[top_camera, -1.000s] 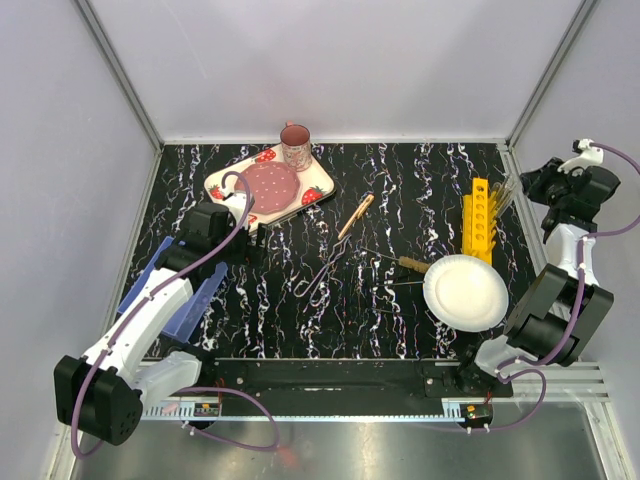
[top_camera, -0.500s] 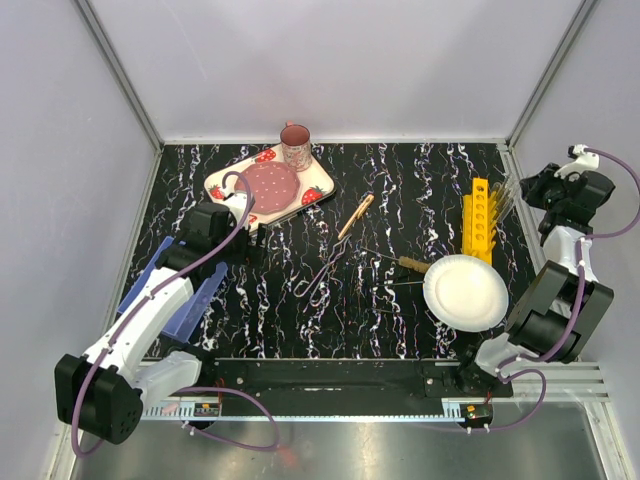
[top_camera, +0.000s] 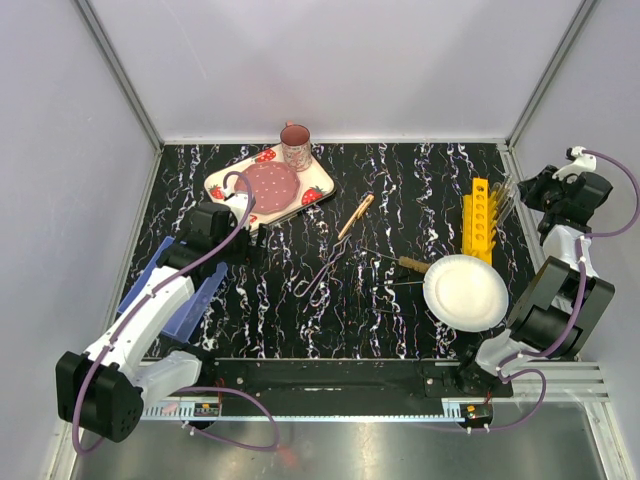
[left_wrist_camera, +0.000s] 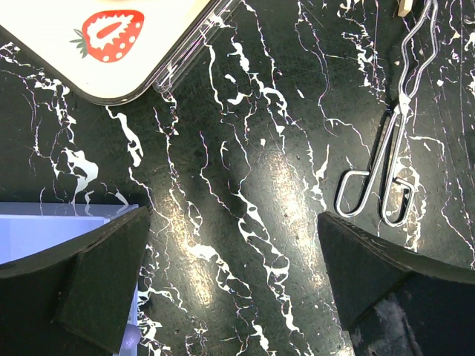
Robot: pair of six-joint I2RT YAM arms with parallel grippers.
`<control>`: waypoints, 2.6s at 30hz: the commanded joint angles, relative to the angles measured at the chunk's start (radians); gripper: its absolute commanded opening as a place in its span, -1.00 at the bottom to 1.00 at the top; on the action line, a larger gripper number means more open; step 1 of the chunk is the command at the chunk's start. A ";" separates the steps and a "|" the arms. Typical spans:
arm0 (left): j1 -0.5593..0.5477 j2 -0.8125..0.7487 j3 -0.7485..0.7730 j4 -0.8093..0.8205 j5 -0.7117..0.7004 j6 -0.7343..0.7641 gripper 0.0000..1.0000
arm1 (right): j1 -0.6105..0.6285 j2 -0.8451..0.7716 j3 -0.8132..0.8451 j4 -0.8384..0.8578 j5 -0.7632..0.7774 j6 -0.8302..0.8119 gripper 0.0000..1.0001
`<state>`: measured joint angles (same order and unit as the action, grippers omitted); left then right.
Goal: Organize the chemistry lab equipment
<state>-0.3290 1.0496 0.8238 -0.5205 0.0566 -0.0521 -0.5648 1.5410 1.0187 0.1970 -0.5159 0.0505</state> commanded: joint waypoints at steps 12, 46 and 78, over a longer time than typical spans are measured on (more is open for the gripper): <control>-0.001 -0.010 0.000 0.053 -0.003 0.006 0.98 | -0.012 -0.030 0.063 0.027 -0.003 0.045 -0.47; -0.001 0.001 0.000 0.051 -0.003 0.006 0.98 | -0.012 0.025 -0.032 0.121 -0.019 0.049 -0.46; -0.001 -0.005 0.000 0.050 0.000 0.008 0.98 | -0.012 -0.064 -0.163 0.127 -0.038 -0.126 -0.51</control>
<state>-0.3290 1.0496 0.8238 -0.5209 0.0566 -0.0521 -0.5724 1.5223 0.8604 0.2943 -0.5507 -0.0460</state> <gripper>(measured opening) 0.984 0.251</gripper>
